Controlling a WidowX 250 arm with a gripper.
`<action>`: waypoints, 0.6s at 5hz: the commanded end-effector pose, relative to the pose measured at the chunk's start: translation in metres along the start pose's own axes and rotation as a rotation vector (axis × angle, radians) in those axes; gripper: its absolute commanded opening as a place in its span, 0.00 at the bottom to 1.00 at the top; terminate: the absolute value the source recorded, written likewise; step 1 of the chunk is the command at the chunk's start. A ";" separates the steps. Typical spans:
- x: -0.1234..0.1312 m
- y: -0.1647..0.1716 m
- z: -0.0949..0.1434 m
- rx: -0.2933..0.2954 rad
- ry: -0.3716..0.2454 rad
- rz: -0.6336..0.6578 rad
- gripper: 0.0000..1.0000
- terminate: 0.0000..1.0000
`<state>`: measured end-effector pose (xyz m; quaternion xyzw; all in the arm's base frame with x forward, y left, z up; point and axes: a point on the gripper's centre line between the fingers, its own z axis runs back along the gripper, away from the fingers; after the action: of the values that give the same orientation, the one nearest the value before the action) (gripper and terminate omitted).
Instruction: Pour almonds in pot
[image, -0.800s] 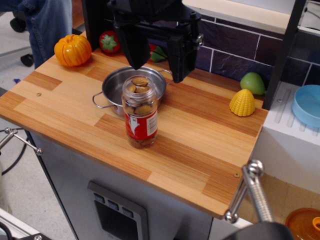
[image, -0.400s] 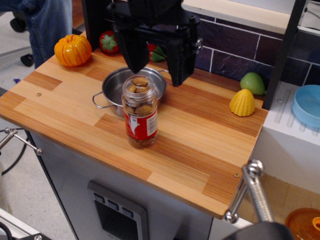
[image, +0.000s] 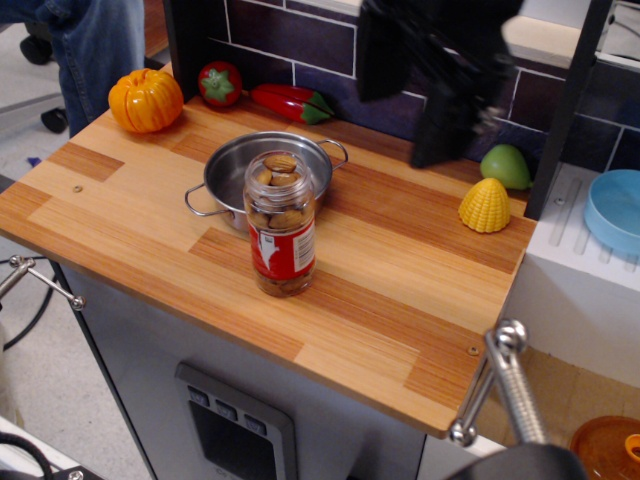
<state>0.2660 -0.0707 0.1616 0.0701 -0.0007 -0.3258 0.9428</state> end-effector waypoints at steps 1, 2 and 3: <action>-0.002 -0.021 -0.018 0.063 0.172 -0.392 1.00 0.00; -0.011 -0.032 -0.034 0.071 0.256 -0.533 1.00 0.00; -0.014 -0.041 -0.056 0.161 0.325 -0.611 1.00 0.00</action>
<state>0.2323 -0.0857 0.0864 0.2110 0.1516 -0.5784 0.7733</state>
